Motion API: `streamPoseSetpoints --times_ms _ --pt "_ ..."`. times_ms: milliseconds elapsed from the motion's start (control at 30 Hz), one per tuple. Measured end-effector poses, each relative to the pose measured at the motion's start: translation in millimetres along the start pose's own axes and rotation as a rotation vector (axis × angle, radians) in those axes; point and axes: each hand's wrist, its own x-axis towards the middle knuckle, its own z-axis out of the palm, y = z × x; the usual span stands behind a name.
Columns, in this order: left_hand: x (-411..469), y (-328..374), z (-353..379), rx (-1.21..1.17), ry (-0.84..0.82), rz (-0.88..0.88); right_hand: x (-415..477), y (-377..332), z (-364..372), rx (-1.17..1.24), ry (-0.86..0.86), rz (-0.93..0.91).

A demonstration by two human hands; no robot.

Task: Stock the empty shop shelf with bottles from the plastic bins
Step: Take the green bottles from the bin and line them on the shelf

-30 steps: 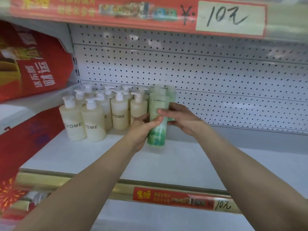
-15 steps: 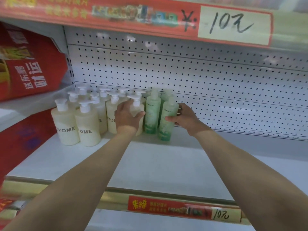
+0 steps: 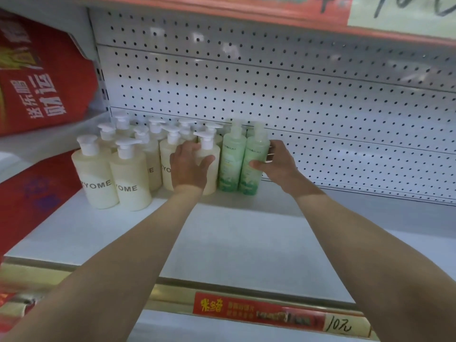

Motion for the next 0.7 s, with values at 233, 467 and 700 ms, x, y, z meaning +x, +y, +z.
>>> streamPoseSetpoints --times_ms 233,467,700 --pt "-4.1 8.8 -9.3 0.014 -0.089 -0.034 -11.8 -15.6 0.2 -0.127 0.007 0.081" --pt "-18.3 32.5 -60.6 0.090 -0.175 0.054 -62.8 -77.0 -1.1 -0.475 0.089 0.007" --pt "-39.5 62.4 -169.1 0.355 -0.030 0.310 -139.2 -166.1 18.6 -0.731 0.049 -0.232"
